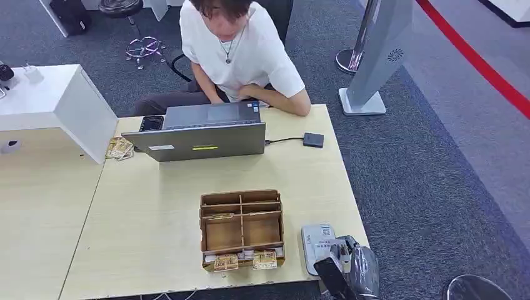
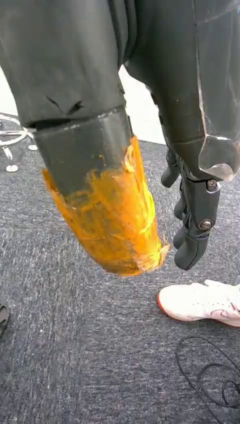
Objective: Pass the card to the sensor for recognition and then transmit it.
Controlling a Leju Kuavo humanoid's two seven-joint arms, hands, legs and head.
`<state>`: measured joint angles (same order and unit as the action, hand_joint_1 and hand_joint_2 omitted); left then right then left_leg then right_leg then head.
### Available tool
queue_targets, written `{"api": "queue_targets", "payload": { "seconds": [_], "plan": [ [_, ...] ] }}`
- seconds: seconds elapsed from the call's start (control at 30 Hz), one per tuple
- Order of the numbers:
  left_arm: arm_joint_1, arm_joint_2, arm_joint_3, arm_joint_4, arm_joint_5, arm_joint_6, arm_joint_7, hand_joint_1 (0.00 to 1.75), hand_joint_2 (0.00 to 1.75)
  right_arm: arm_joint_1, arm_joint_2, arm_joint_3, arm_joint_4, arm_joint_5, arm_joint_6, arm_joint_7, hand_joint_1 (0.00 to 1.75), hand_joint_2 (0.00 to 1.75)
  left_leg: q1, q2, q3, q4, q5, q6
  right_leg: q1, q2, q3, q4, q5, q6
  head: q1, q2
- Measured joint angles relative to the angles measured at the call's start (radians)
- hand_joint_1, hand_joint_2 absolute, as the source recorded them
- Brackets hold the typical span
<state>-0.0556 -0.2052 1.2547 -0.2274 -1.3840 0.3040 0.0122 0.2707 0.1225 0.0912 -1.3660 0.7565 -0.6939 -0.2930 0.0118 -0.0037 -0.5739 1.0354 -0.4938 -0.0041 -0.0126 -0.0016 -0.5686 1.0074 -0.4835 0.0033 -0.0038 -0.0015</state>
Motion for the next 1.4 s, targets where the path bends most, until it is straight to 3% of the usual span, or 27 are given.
{"api": "queue_targets", "payload": {
  "seconds": [0.43,1.23,1.4],
  "plan": [
    [0.000,-0.003,0.000,0.000,-0.001,0.000,0.002,0.00,0.00,-0.027,0.018,-0.076,0.069,0.164,-0.003,-0.004,1.75,1.75,0.000,0.000,0.000,0.000,0.000,0.000,0.000,0.000,0.000,0.000,0.000,0.000,0.000,0.000],
    [0.000,-0.003,0.000,0.000,-0.001,-0.001,0.002,0.00,0.00,-0.046,0.050,-0.131,0.104,0.194,-0.008,-0.026,1.75,1.75,0.000,0.000,0.002,0.000,0.000,0.000,0.000,0.000,0.002,0.000,0.000,0.000,0.000,0.000],
    [0.000,-0.003,0.000,0.000,-0.002,-0.001,0.002,0.00,0.00,-0.042,0.060,-0.145,0.086,0.261,-0.008,-0.039,1.75,1.75,0.000,0.000,0.002,0.000,0.000,0.000,0.000,0.000,0.002,0.000,0.000,0.000,0.000,0.000]
  ]
}}
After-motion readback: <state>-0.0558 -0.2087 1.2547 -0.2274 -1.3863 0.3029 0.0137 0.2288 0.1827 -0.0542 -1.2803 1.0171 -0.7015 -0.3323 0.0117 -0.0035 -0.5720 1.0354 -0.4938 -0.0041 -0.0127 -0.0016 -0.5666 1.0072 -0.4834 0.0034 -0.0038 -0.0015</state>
